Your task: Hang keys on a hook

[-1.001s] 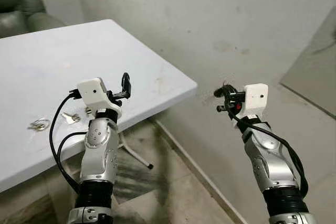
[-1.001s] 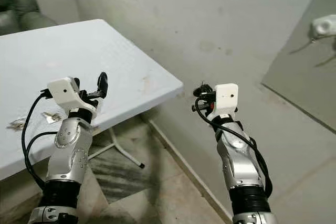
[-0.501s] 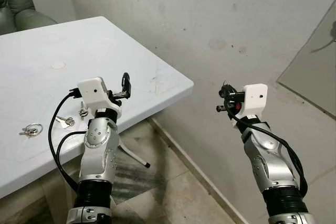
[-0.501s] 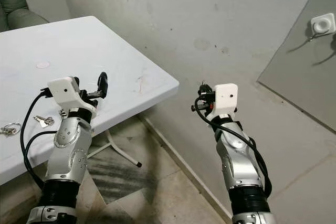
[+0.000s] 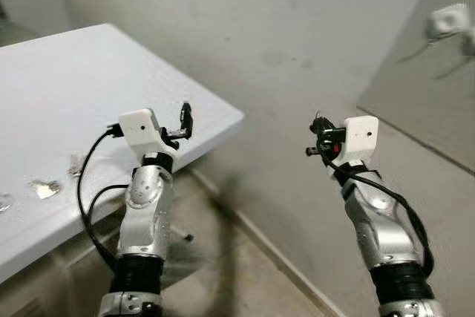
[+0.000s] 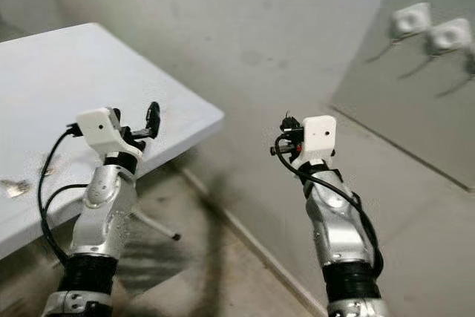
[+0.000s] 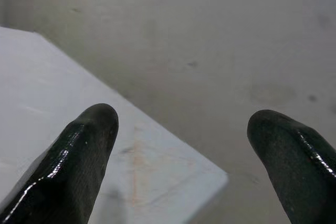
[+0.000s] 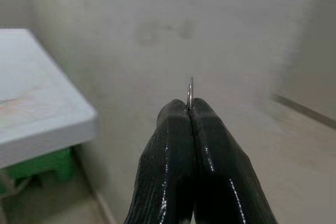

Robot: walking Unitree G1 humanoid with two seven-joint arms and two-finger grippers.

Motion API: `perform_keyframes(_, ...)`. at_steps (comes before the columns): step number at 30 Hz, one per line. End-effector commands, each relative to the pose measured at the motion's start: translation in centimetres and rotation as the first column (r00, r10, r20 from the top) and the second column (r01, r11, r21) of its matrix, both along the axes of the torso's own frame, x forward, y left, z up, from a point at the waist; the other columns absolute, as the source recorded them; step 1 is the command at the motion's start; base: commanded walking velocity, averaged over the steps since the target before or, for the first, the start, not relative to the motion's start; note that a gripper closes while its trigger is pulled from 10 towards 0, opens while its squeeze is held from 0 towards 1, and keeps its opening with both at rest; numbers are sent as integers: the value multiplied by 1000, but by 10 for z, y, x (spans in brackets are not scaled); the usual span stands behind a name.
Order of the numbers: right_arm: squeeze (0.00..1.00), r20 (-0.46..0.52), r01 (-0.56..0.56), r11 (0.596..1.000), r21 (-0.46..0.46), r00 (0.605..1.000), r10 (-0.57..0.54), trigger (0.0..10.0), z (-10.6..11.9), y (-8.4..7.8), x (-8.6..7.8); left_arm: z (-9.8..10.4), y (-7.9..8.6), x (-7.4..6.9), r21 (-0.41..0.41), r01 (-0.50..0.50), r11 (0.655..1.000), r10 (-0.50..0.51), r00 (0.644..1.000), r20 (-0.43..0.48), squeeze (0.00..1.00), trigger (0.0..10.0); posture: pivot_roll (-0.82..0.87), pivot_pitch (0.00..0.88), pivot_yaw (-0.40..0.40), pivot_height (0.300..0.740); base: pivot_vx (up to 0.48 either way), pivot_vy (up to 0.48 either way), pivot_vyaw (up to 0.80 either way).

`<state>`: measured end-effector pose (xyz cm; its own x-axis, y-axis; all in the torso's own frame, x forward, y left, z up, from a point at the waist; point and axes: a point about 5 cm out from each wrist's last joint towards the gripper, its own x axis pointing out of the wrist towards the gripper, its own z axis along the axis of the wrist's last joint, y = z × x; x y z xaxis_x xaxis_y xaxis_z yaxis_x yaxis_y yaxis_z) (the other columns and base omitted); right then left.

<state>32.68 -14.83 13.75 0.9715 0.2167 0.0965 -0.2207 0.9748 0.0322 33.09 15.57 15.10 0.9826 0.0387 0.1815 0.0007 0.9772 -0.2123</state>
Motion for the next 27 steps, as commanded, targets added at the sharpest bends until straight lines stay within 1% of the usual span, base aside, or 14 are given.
perform_keyframes(1, 0, 2, 9, 1000, -10, 1000, -9, 10000, 2, -6, 0, 4, -9, 2, 2, 28, 1000, -28, 1000, 7, 0, 10000, -27, 0, -83, 740, 0, 0, -731)
perform_keyframes(27, 0, -1, 5, 1000, -14, 1000, -5, 10000, 3, -5, 0, 2, -8, 1, -4, 20, 1000, -20, 1000, -4, 0, 10000, -26, 0, -88, 740, 0, 0, -722)
